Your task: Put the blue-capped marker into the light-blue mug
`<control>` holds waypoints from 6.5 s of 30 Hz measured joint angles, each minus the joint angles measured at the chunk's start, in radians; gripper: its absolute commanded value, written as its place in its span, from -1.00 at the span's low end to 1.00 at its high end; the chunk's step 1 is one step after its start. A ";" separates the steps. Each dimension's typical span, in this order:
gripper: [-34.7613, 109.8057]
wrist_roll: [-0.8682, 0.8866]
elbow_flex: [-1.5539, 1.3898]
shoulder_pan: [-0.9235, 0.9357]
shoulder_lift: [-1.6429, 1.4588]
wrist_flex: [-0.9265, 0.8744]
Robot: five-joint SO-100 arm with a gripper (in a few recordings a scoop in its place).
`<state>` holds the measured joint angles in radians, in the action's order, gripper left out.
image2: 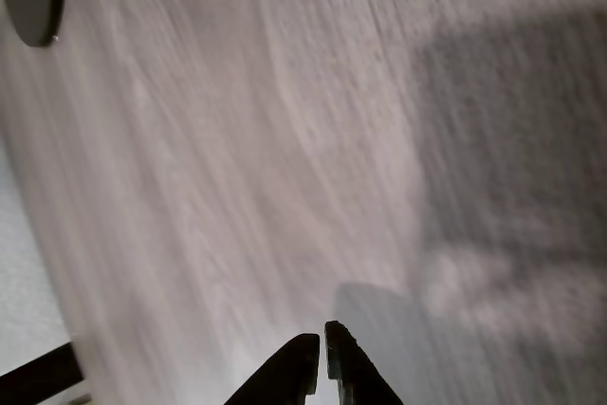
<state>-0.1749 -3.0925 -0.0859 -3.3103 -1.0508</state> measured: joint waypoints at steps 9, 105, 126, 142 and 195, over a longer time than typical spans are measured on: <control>-0.52 0.000 0.000 -0.025 0.000 -0.150; -0.52 0.083 0.000 0.098 0.000 -0.175; -0.52 0.083 0.000 0.098 0.000 -0.175; -0.52 0.083 0.000 0.098 0.000 -0.175; -0.52 0.083 0.000 0.098 0.000 -0.175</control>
<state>-0.0920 -3.0925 0.0123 -3.3103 -1.2257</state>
